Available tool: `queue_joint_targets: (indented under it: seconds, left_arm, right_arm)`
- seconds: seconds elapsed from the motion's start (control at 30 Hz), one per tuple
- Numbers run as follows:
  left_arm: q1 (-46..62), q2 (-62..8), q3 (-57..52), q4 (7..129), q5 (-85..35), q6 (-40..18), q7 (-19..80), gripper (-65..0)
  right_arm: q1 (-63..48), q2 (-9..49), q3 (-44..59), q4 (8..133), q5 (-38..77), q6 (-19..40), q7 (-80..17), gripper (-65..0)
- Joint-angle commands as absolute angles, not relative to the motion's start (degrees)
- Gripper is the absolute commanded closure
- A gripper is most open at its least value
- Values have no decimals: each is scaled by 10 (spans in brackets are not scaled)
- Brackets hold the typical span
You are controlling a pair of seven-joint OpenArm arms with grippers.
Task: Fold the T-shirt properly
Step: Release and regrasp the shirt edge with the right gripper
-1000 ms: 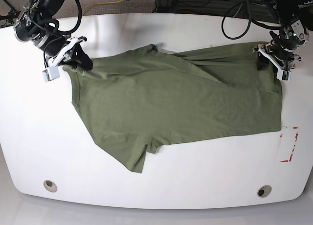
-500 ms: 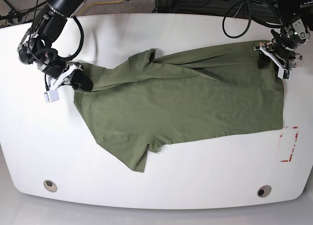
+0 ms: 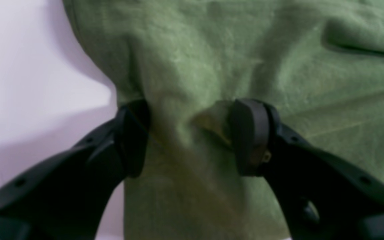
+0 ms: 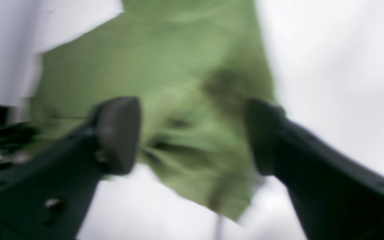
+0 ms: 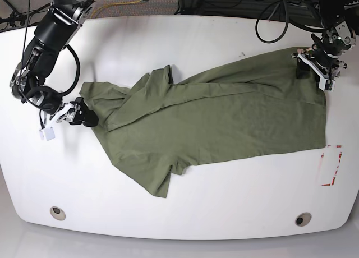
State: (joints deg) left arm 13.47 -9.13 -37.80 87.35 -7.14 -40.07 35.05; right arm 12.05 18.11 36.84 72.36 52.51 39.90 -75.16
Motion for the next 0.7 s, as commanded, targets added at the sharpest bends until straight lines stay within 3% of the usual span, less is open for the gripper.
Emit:
queue_joint_targets:
  seconds: [0.0, 0.3, 0.67]
  left_arm:
    - [134, -98, -377, 882, -65, -400, 354, -360]
    - [134, -96, -376, 888, -65, -400, 354, -360]
    - [134, -95, -375, 869, -65, -400, 353, -360]
  right_arm:
    - [129, 211, 362, 730, 516, 400, -734, -509]
    - [42, 235, 356, 756, 497, 400, -687, -509]
    - [29, 195, 357, 768, 390, 400, -662, -509]
